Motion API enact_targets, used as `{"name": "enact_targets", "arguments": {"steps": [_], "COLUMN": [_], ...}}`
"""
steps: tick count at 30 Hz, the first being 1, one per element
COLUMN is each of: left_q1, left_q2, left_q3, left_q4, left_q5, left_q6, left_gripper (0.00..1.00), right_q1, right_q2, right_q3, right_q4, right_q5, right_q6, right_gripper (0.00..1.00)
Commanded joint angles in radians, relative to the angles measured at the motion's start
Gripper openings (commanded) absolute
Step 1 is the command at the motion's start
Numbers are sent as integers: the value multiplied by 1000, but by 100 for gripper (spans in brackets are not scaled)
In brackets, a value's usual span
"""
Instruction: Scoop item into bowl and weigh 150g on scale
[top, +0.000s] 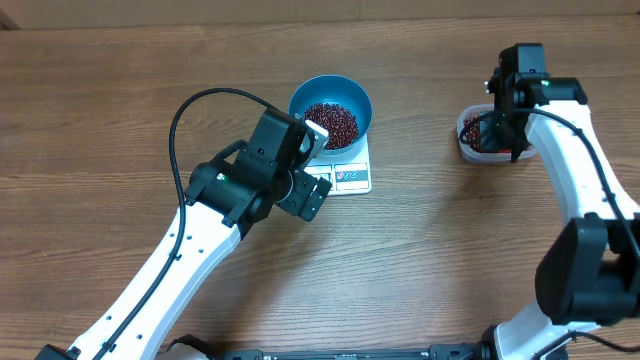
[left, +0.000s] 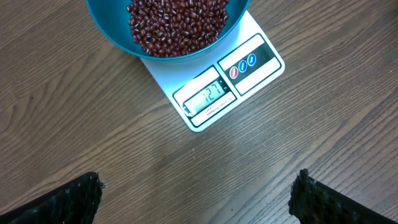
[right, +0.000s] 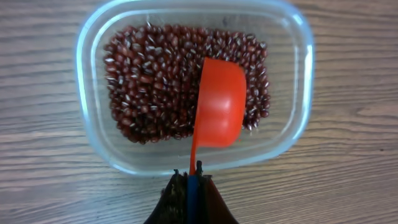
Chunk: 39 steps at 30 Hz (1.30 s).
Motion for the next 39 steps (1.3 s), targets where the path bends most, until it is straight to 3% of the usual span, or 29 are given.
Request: {"name": "enact_targets", "arguments": {"steps": [1, 12, 23, 39], "left_q1": [0, 0, 0, 0], "left_q2": [-21, -21, -21, -21], "left_q3": [6, 6, 6, 6], "left_q4": [1, 1, 1, 1], "left_q5": [8, 8, 8, 8], "left_q6": [15, 15, 15, 15], "left_gripper": [100, 99, 100, 100], "right_q1": [8, -13, -203, -260], "right_q2": [33, 39, 39, 42], "right_q3": [-2, 2, -1, -98], "right_q4": [3, 12, 21, 91], "right_q5": [0, -285, -639, -745], "right_q6": [11, -60, -110, -124], "right_gripper": [4, 4, 4, 4]}}
